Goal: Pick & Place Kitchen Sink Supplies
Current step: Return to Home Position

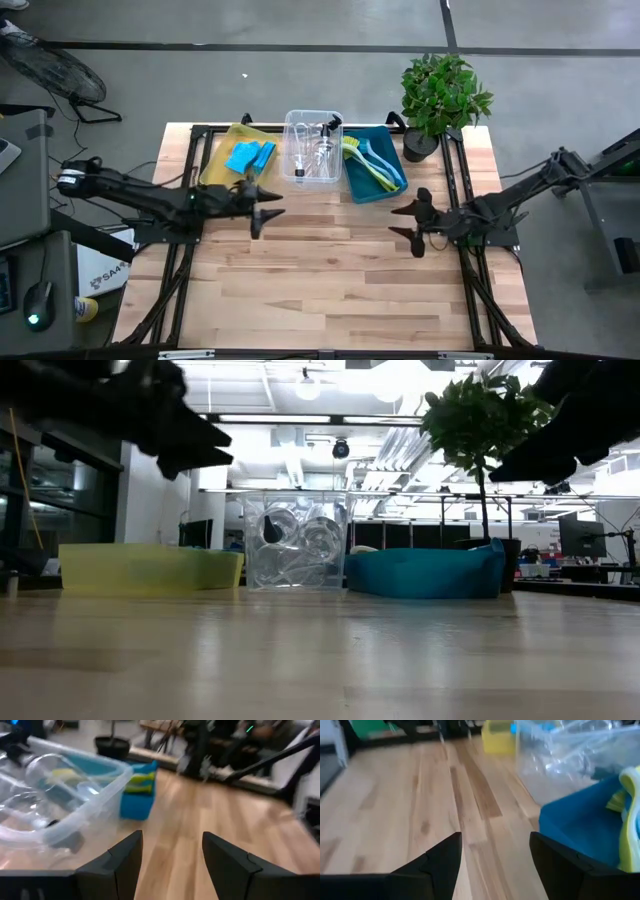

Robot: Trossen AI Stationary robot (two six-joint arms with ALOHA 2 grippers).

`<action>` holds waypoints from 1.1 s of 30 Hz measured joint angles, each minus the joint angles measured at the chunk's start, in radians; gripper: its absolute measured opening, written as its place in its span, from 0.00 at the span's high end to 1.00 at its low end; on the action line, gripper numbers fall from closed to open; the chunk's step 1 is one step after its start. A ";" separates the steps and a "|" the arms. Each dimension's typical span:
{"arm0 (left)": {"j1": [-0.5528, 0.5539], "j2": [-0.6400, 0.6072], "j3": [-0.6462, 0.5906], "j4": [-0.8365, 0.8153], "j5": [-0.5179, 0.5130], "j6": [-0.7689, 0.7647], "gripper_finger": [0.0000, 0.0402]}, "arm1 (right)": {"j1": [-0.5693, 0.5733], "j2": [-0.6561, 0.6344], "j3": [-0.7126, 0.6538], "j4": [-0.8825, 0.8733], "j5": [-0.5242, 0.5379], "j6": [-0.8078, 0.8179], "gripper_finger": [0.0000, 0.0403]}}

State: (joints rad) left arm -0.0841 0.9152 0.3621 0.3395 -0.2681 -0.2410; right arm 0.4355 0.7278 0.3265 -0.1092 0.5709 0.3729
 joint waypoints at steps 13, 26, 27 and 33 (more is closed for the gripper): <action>-0.021 -0.131 -0.343 0.562 0.051 0.089 0.50 | -0.123 -0.105 -0.100 0.167 -0.141 -0.112 0.44; -0.021 -0.442 -0.346 0.238 0.070 0.160 0.50 | -0.356 -0.106 -0.100 0.260 -0.492 -0.191 0.44; -0.021 -0.470 -0.346 0.211 0.079 0.160 0.50 | -0.361 -0.106 -0.100 0.264 -0.498 -0.191 0.44; -0.021 -0.616 -0.347 0.070 0.082 0.176 0.50 | -0.370 -0.106 -0.251 0.618 -0.476 -0.159 0.44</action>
State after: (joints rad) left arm -0.1055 0.2995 0.0154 0.4090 -0.1860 -0.0651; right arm 0.0654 0.6216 0.0750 0.5091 0.0953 0.2136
